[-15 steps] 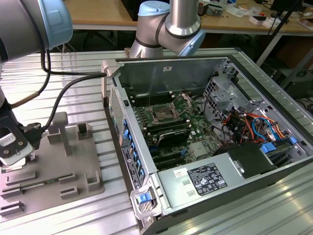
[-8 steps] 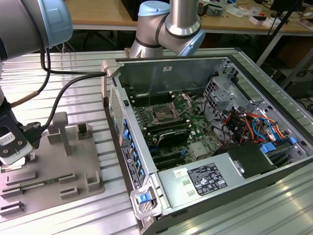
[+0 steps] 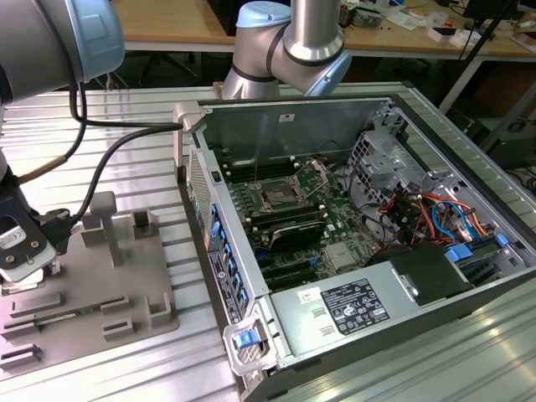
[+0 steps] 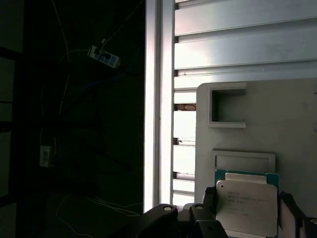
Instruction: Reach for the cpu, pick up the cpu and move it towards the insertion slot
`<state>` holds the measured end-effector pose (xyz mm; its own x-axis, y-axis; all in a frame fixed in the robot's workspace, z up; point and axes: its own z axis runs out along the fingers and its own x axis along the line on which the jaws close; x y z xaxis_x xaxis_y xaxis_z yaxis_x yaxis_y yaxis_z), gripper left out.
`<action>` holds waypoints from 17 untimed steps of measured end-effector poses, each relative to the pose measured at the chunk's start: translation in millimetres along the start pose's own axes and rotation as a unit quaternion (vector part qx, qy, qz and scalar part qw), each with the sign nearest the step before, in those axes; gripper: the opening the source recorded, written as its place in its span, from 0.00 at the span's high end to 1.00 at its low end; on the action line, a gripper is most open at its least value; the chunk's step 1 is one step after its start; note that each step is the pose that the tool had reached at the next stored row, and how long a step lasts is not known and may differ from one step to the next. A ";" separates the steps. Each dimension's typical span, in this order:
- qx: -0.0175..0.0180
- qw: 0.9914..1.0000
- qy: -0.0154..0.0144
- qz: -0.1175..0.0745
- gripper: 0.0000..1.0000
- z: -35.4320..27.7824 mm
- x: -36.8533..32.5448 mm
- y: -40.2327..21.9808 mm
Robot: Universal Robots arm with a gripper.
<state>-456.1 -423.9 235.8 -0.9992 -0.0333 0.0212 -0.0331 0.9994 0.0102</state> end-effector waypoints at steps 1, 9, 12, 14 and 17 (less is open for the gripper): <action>0.000 1.000 0.000 0.000 0.45 0.0 -0.2 0.0; 0.000 1.000 0.000 0.000 0.45 -7.3 -0.9 -0.7; 0.000 1.000 0.000 0.000 0.45 -7.2 -0.9 -0.7; 0.000 1.000 0.000 0.000 0.45 -7.2 -0.9 -0.7; 0.000 1.000 0.000 0.000 0.45 -7.2 -0.9 -0.7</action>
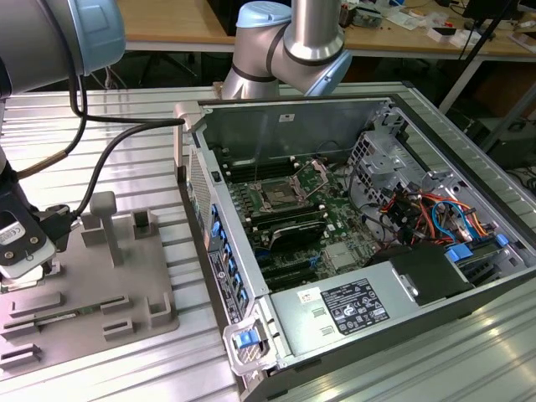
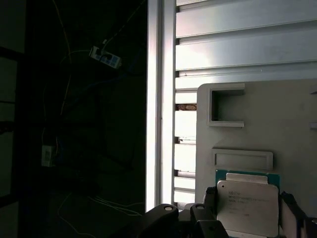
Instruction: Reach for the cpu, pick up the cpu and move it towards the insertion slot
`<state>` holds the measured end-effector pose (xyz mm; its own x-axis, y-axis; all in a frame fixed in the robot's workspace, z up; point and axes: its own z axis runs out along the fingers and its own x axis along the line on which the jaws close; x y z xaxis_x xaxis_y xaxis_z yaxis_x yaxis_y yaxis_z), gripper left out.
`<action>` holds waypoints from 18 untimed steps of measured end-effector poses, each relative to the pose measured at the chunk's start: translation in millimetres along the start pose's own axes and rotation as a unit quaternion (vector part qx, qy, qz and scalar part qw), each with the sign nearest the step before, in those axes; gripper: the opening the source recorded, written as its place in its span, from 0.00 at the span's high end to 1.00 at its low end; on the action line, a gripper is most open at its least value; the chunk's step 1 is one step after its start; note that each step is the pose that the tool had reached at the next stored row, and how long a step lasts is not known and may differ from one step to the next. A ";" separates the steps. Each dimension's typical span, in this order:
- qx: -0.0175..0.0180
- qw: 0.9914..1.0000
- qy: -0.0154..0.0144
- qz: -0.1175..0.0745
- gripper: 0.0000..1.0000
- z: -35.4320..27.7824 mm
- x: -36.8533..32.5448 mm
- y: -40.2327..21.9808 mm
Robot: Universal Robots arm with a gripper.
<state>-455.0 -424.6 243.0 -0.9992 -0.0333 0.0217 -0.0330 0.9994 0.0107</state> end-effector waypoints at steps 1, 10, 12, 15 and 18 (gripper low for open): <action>0.000 1.000 0.000 0.000 0.45 0.0 0.0 0.0; 0.000 1.000 0.000 0.000 0.45 -0.1 -5.3 -0.1; 0.000 1.000 0.000 0.000 0.45 -1.1 -5.5 -0.2; 0.000 1.000 0.000 0.000 0.45 -2.6 -5.5 -0.1; 0.000 1.000 0.000 0.000 0.45 -5.3 -5.4 -0.1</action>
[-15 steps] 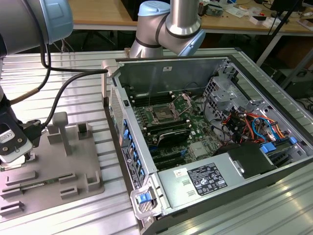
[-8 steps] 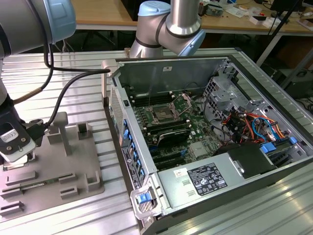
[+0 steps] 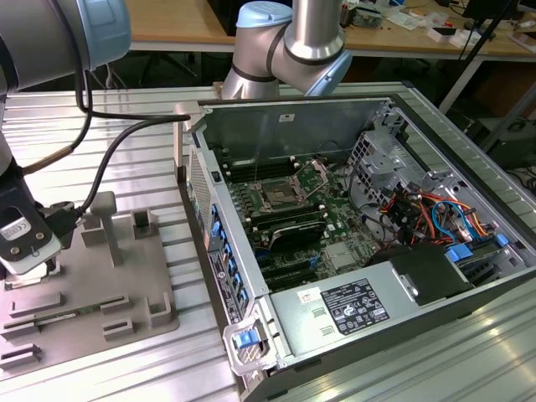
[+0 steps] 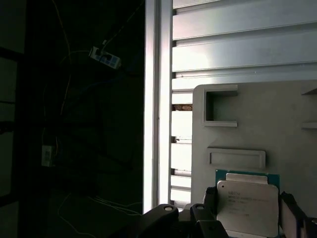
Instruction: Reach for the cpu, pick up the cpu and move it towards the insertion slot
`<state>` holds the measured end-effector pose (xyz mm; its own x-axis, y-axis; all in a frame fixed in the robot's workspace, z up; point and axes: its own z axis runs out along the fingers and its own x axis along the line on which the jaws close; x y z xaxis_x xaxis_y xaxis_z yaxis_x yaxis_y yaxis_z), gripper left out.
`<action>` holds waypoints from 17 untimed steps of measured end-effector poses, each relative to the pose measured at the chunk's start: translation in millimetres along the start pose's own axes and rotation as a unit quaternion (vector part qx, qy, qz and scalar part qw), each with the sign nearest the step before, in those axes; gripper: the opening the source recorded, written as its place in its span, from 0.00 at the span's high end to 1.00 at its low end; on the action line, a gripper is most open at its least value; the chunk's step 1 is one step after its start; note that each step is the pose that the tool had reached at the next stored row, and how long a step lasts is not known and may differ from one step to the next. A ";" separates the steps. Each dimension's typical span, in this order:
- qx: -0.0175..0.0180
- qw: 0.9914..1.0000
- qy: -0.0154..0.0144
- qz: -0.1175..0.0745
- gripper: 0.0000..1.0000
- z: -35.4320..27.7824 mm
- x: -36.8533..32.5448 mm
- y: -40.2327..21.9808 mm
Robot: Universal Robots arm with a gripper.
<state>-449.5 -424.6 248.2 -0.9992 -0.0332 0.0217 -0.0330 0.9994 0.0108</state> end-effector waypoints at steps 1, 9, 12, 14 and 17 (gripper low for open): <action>0.000 1.000 0.000 0.000 0.45 -0.6 0.0 0.0; 0.000 1.000 0.000 0.000 0.45 -1.8 0.0 -0.1; 0.000 1.000 0.000 0.000 0.45 -1.9 0.0 -0.1; 0.000 1.000 0.000 0.000 0.45 -1.9 0.0 -0.1; 0.000 1.000 0.000 0.000 0.45 -2.0 -2.7 -0.2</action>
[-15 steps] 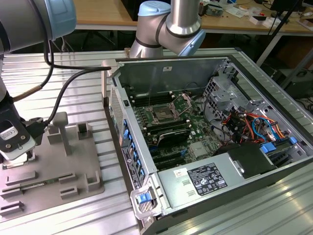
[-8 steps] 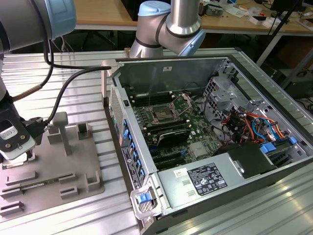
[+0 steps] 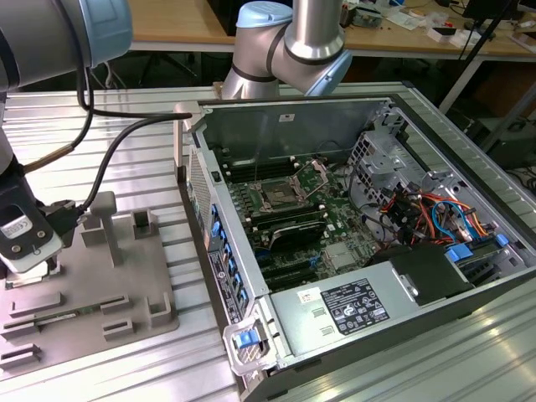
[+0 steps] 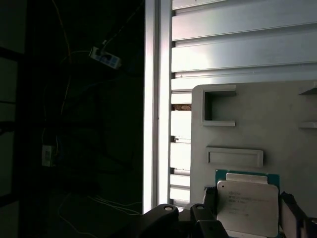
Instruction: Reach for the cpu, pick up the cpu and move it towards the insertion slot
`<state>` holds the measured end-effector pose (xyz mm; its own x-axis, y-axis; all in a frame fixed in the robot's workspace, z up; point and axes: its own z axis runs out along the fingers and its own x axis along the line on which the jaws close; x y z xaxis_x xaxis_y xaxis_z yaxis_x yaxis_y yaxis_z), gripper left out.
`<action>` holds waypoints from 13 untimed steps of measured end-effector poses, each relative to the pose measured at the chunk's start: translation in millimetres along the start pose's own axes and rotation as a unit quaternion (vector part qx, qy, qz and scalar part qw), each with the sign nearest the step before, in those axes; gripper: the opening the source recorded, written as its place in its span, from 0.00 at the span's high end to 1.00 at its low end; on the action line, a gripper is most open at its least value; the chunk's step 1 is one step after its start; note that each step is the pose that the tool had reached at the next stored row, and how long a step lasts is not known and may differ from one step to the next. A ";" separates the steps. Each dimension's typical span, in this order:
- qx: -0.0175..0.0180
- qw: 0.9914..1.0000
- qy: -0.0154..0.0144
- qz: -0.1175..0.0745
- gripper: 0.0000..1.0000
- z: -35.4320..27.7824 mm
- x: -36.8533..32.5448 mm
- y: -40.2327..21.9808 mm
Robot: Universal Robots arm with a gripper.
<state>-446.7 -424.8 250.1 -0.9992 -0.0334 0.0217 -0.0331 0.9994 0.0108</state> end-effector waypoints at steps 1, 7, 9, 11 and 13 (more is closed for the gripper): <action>0.000 1.000 0.000 0.000 0.45 0.0 -0.4 0.0; 0.000 1.000 0.000 0.000 0.45 -0.9 -2.6 0.0; 0.000 1.000 0.000 0.000 0.45 -2.6 -2.6 0.0; 0.000 1.000 0.000 0.000 0.45 -4.6 -2.5 0.0; 0.000 1.000 0.000 0.000 0.45 -5.8 -2.5 0.0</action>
<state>-444.0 -424.7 255.8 -0.9992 -0.0332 0.0215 -0.0330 0.9994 0.0109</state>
